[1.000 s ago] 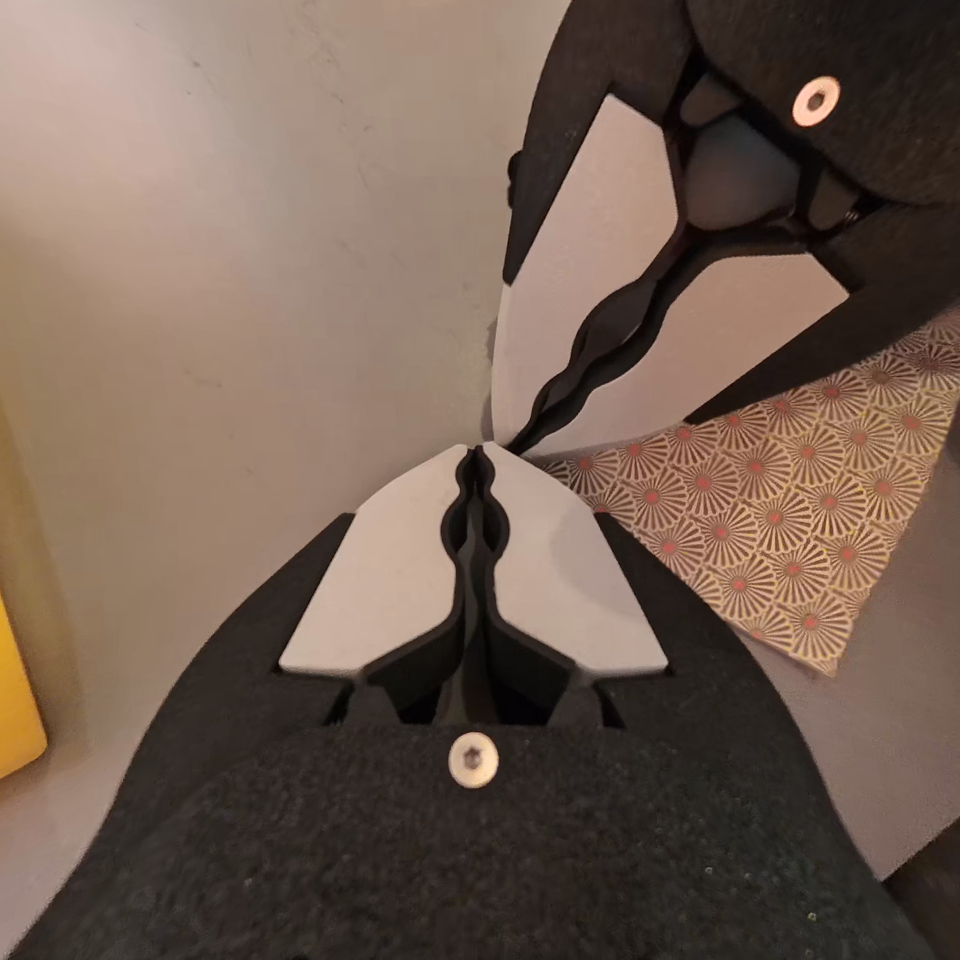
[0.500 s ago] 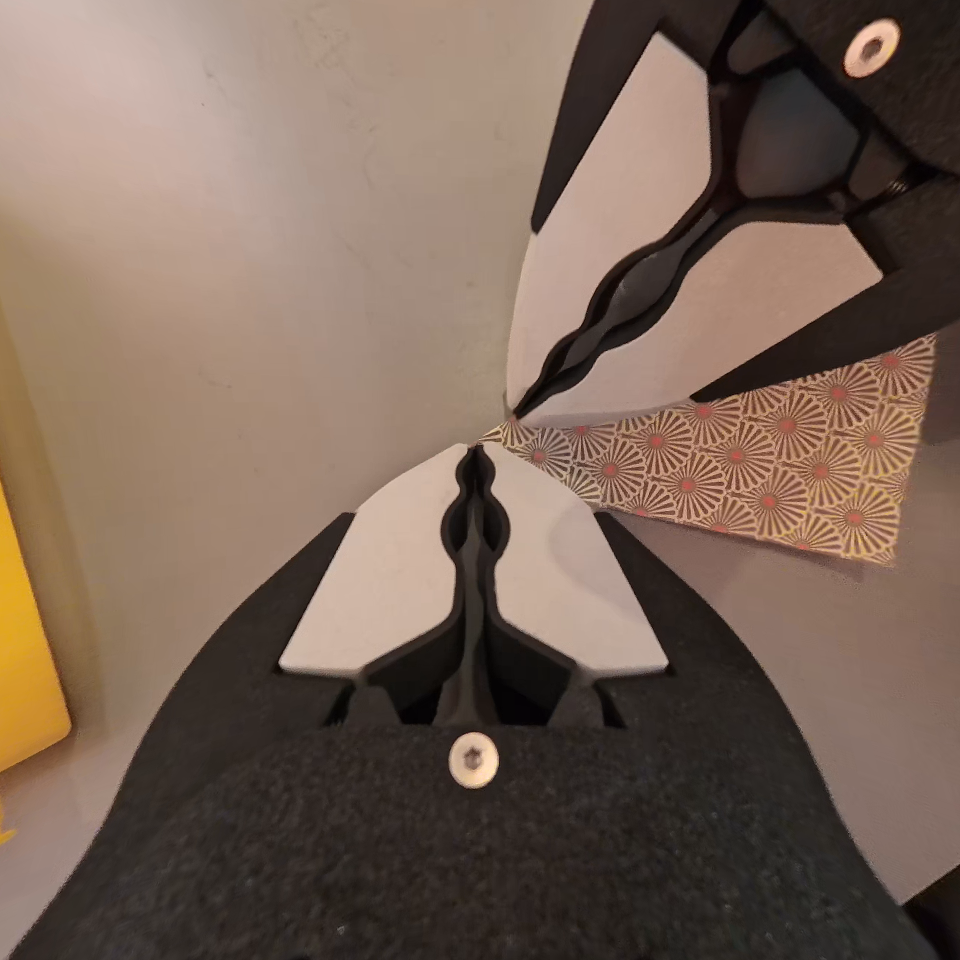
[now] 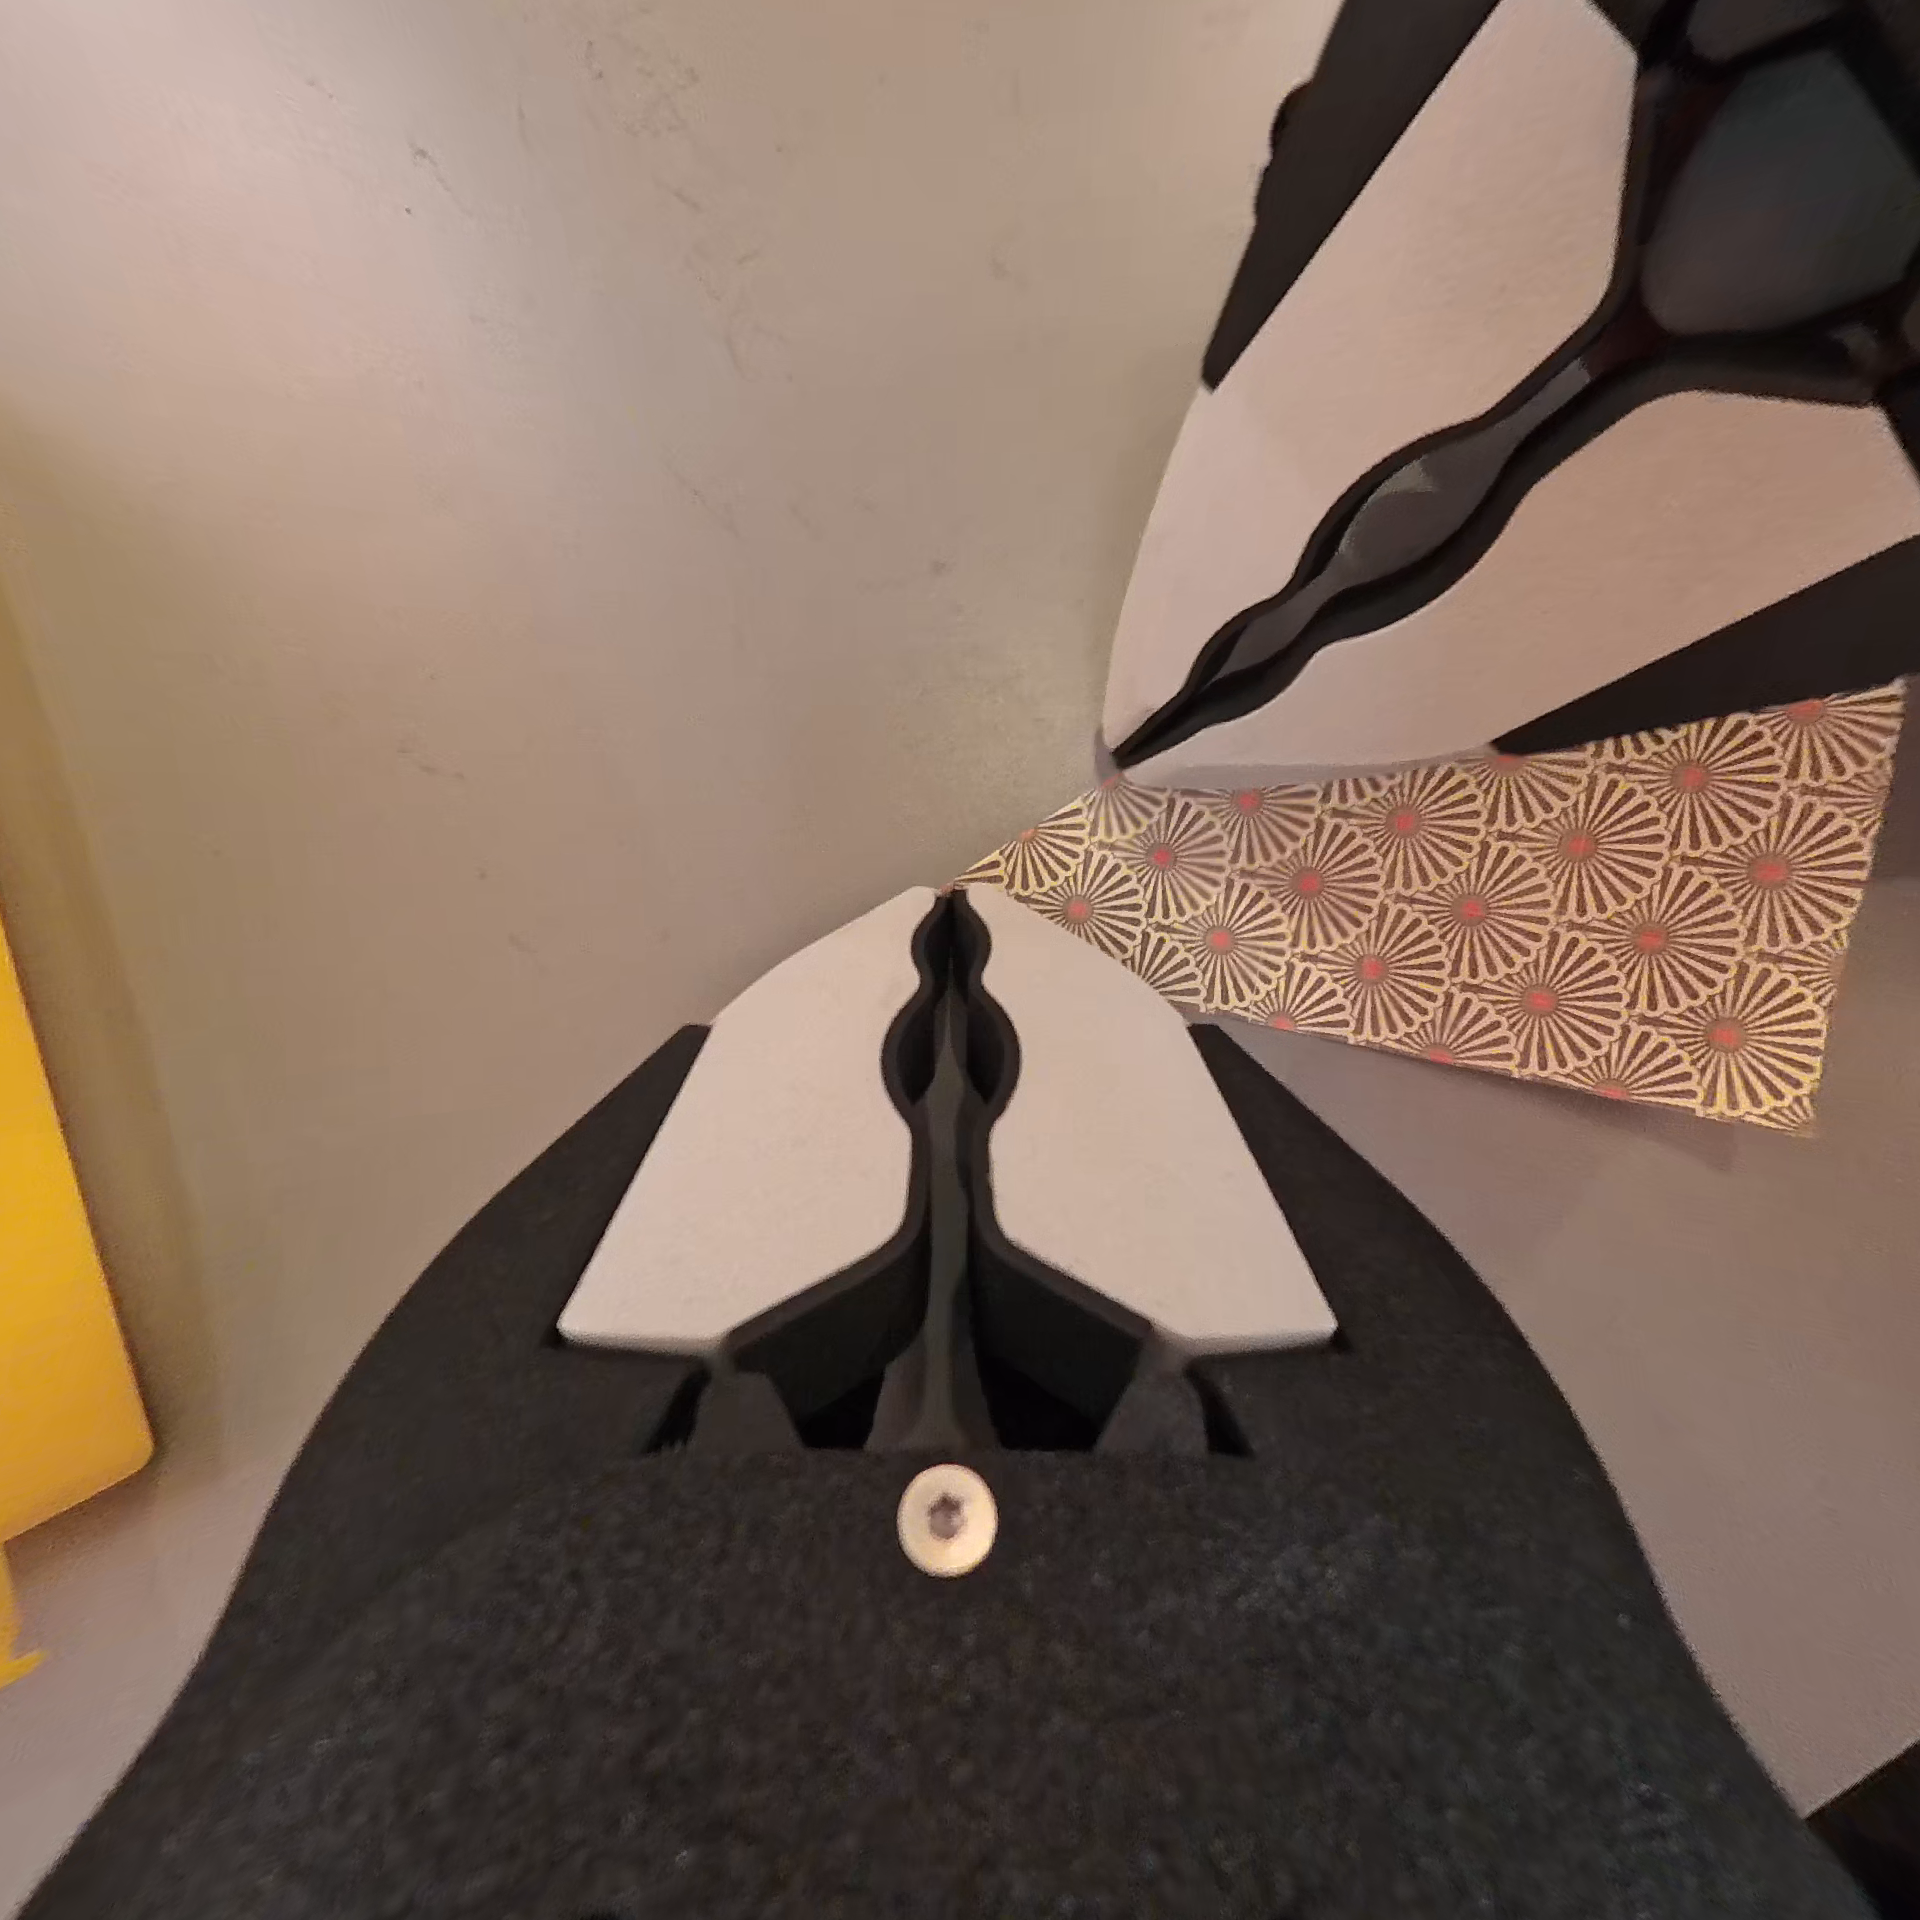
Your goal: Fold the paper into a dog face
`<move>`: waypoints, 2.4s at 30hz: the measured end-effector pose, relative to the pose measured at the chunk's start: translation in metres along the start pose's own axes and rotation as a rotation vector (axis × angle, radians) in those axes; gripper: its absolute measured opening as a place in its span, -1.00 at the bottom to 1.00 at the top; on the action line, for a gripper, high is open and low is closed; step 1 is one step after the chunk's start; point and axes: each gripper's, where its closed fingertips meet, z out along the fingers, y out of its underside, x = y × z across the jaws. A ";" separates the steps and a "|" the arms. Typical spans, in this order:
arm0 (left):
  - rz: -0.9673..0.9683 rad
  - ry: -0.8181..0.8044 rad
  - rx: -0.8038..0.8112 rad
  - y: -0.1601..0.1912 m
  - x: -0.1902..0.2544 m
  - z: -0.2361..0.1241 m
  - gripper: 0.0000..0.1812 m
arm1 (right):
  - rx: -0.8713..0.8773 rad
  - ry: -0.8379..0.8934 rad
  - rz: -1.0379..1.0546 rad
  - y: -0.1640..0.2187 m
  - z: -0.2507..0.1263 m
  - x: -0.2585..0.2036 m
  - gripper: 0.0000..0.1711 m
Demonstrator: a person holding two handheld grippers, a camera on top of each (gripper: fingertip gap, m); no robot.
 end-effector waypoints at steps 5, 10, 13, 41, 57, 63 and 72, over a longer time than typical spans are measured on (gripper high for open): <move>0.005 -0.007 -0.003 0.000 0.000 0.000 -1.00 | -0.013 0.030 -0.016 0.009 -0.007 -0.002 -1.00; 0.008 -0.011 -0.005 0.000 0.000 0.000 -1.00 | -0.020 0.057 -0.016 0.017 -0.014 -0.004 -1.00; 0.009 -0.011 -0.005 0.000 0.000 0.000 -1.00 | -0.022 0.069 -0.015 0.023 -0.018 -0.005 -1.00; 0.032 -0.026 -0.015 0.001 0.001 -0.001 -1.00 | -0.050 0.172 0.085 0.078 -0.060 -0.017 -1.00; 0.034 -0.025 -0.015 0.001 0.001 -0.001 -1.00 | -0.032 0.191 0.153 0.095 -0.073 -0.021 -1.00; 0.039 -0.020 -0.017 0.002 0.004 -0.002 -1.00 | -0.007 0.190 0.192 0.099 -0.076 -0.022 -1.00; 0.043 -0.018 -0.021 0.002 0.006 -0.001 -1.00 | 0.009 0.187 0.243 0.104 -0.079 -0.024 -1.00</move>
